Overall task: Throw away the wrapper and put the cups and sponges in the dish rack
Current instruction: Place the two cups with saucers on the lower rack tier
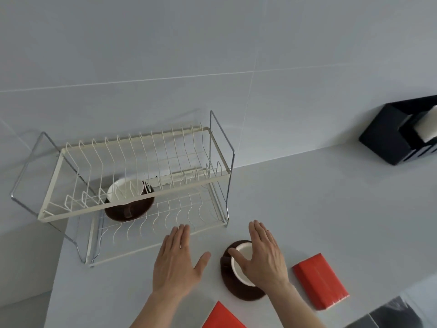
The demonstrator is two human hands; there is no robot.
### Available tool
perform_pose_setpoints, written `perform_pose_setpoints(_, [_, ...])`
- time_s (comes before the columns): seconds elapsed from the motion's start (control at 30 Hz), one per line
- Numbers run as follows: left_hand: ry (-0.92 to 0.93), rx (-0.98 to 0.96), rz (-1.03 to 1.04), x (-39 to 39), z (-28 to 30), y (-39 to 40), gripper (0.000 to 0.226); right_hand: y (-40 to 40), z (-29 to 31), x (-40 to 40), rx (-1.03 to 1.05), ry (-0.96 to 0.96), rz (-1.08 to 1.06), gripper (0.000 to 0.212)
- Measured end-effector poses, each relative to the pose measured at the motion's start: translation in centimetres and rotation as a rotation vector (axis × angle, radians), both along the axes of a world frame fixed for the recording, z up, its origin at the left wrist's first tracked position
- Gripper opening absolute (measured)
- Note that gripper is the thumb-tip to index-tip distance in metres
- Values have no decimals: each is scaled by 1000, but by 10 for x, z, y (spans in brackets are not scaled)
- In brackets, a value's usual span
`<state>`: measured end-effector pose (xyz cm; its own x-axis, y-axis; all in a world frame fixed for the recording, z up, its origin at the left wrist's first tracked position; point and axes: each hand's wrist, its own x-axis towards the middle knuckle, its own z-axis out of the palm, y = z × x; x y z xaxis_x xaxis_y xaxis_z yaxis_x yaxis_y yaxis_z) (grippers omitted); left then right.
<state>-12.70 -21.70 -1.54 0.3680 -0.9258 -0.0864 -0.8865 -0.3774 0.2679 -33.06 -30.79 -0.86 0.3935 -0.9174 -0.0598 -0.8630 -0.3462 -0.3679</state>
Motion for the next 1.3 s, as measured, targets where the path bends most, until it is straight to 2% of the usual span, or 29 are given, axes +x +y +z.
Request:
perform_pose_setpoints(0.23, [145,94,2,-42,-1,-9,121,7,1,-34,189,-50,-178,100])
perform_pose_setpoints(0.43, [331,174,24,-71,-12,-14,101,11,-11,-46,348,-129,-317,96])
perform_pose_setpoints(0.53, [494,190,119,-80,-19,-16,96,12,-10,-47,432,-172,-401,82])
perform_pose_setpoints(0.63, [654,230,235,-83,-26,-22,91,9,-14,-51,510,-237,-455,55])
perform_pose_setpoints(0.7, [724,259,309,-86,-29,-25,78,7,-19,-56,540,-280,-476,44])
perform_pose_setpoints(0.77, [812,266,369,-86,-27,-23,61,7,-19,-56,566,-324,-522,42])
perform_pose_setpoints(0.87, [918,248,438,-84,-29,-20,67,3,-18,-56,589,-352,-546,28])
perform_pose_setpoints(1.1, [1007,230,456,-78,-27,-20,70,2,-23,-58,593,-356,-572,21])
perform_pose_setpoints(1.3, [1032,179,471,-69,-16,-9,54,5,-22,-50,589,-371,-551,24])
